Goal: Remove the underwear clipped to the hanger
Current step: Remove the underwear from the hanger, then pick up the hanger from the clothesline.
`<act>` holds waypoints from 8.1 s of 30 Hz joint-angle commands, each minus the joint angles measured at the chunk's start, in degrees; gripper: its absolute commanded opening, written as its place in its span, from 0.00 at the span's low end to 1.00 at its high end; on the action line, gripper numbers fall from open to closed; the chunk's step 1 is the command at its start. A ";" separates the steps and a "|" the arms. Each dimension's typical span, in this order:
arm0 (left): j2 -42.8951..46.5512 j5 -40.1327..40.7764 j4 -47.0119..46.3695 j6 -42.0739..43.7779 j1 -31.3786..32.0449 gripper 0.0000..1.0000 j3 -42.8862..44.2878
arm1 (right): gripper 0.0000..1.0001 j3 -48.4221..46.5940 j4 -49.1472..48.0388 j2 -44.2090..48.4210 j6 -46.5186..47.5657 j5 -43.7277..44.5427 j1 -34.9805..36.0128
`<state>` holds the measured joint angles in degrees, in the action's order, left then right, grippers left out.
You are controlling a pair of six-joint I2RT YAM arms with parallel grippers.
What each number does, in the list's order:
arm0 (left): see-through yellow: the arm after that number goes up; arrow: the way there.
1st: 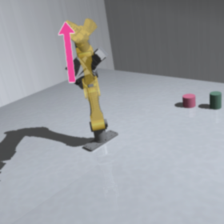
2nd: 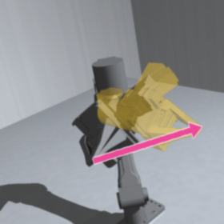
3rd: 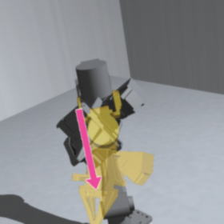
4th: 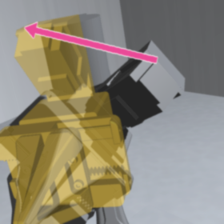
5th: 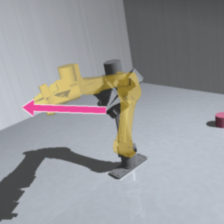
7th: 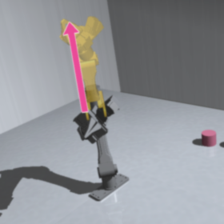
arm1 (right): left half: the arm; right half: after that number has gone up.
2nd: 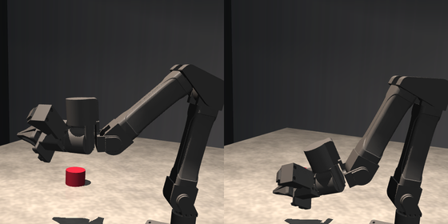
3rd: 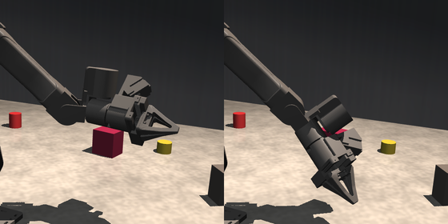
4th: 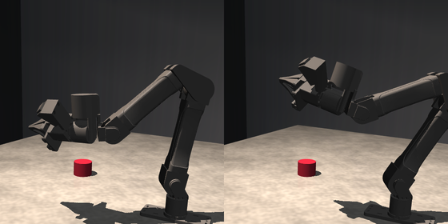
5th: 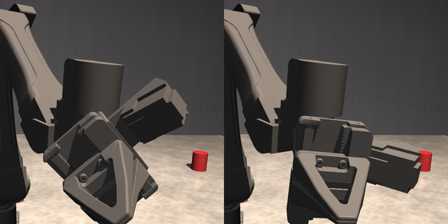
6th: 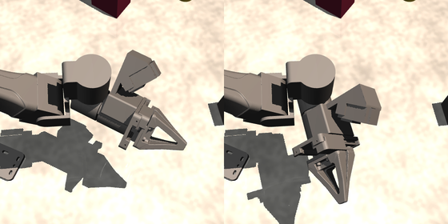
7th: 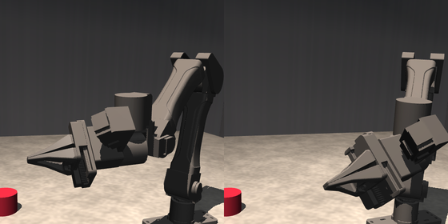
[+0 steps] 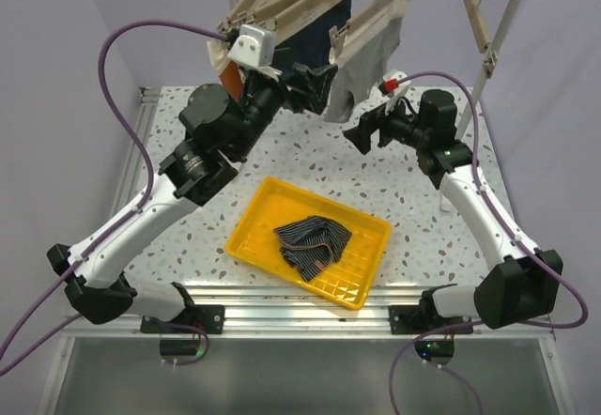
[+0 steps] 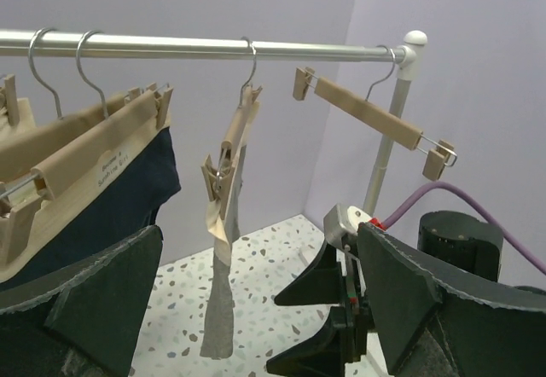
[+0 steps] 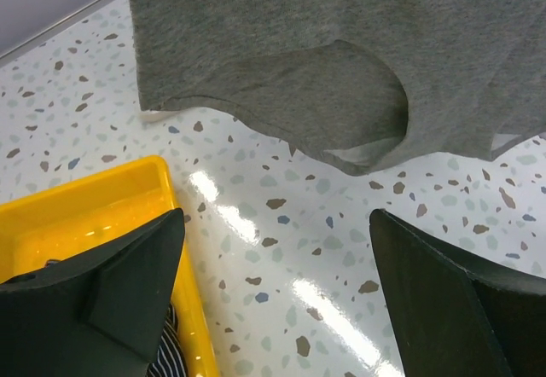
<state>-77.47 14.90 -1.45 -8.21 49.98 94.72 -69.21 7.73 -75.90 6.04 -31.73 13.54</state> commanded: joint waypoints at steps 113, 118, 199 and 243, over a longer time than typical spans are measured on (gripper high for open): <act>-40.92 -2.68 8.22 -13.77 -8.67 0.77 43.36 | 0.00 -0.84 -19.06 -6.72 7.14 31.90 13.35; -41.71 -1.54 6.99 -11.22 -8.76 0.42 43.80 | 0.00 -0.75 -19.06 -6.46 7.05 31.90 13.35; -22.20 -14.63 -11.56 -13.41 -11.22 0.95 26.22 | 0.97 -16.83 -26.18 -8.46 23.49 -9.40 -7.30; 20.61 -2.50 -9.71 -16.58 -11.30 1.00 -24.75 | 0.17 -50.42 -14.40 -32.21 43.09 -17.06 -6.25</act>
<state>-57.78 11.25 -10.92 -23.33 39.00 71.07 -120.42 -3.46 -110.08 49.76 -48.73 7.09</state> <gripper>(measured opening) 0.996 0.371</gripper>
